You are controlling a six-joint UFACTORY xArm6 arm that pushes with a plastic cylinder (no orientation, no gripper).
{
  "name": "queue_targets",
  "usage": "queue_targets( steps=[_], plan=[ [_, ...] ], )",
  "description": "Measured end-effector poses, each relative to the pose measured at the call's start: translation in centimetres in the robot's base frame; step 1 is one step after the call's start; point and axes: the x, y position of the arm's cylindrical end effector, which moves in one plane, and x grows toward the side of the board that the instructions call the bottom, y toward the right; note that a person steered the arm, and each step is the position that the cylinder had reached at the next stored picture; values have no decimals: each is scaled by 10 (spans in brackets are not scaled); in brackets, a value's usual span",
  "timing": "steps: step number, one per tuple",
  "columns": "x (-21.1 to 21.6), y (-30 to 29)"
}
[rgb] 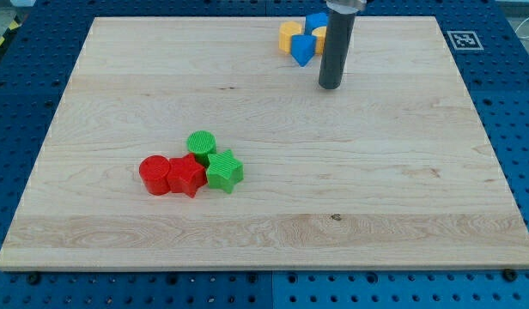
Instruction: Separate the yellow heart and the blue triangle
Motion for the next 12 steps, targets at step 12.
queue_targets(
  steps=[12],
  plan=[
    [-79,-53]
  ],
)
